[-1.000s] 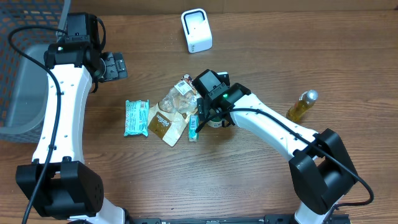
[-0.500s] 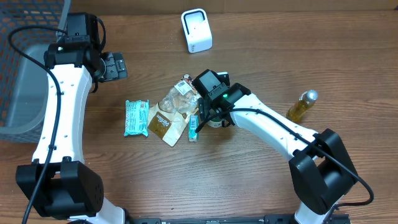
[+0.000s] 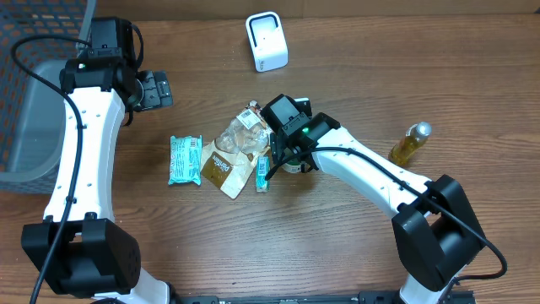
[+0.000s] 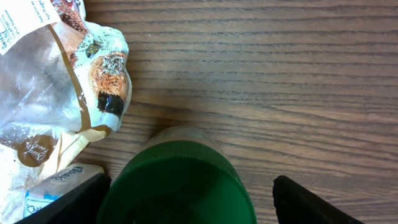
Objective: Scan the item barcode
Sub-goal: 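Lower the right gripper around the green lid of the tub, then close the right gripper on the green-lidded tub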
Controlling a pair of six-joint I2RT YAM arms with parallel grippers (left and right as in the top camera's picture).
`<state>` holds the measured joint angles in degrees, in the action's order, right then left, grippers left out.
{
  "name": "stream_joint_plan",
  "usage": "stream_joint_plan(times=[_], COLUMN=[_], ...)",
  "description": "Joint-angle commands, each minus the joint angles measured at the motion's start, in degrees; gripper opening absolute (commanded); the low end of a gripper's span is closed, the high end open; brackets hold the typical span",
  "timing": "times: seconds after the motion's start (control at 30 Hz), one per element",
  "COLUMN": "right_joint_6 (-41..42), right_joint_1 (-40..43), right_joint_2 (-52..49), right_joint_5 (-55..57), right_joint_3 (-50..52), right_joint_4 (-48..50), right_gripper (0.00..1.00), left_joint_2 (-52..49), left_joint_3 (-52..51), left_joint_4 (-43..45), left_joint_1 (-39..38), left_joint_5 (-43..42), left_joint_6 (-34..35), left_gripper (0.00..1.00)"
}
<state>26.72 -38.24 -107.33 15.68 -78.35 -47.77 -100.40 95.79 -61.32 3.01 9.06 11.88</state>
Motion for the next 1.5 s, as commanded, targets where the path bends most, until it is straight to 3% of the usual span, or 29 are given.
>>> stream_joint_plan(times=[0.0,0.3,0.9,1.03,1.13,1.23,1.47], right_joint_6=[-0.11,-0.07,2.01,1.99,1.99,2.01,1.99], right_joint_1=[0.11,1.46,7.85,8.04,8.11,8.11,8.11], right_joint_2=[-0.17,-0.17,-0.17,-0.17,-0.17,-0.17,-0.17], right_joint_5=[2.01,3.34,-3.63,0.46,0.96,0.72,0.72], right_joint_3=[0.50,0.50,0.50,0.50,0.50,0.50,0.50], right_joint_4=[-0.37,-2.23,-8.09,-6.01,-4.57,-4.42,-4.87], right_gripper=[0.79,0.74,0.76,0.94,0.99,0.98,0.83], left_joint_2=[0.42,0.42,0.42,0.42,0.42,0.42,0.42], left_joint_3=[1.01,1.01,1.01,1.01,1.01,1.01,1.01], left_joint_4=[0.04,0.04,0.04,0.07,0.04,0.04,0.04], left_joint_1=[-0.02,-0.02,-0.02,-0.02,-0.02,-0.02,-0.02], left_joint_5=[0.35,0.35,0.35,0.35,0.35,0.35,0.35], left_joint_6=[-0.09,-0.09,-0.09,-0.09,-0.09,-0.09,-0.09], left_gripper=[1.00,1.00,1.00,1.00,1.00,1.00,1.00])
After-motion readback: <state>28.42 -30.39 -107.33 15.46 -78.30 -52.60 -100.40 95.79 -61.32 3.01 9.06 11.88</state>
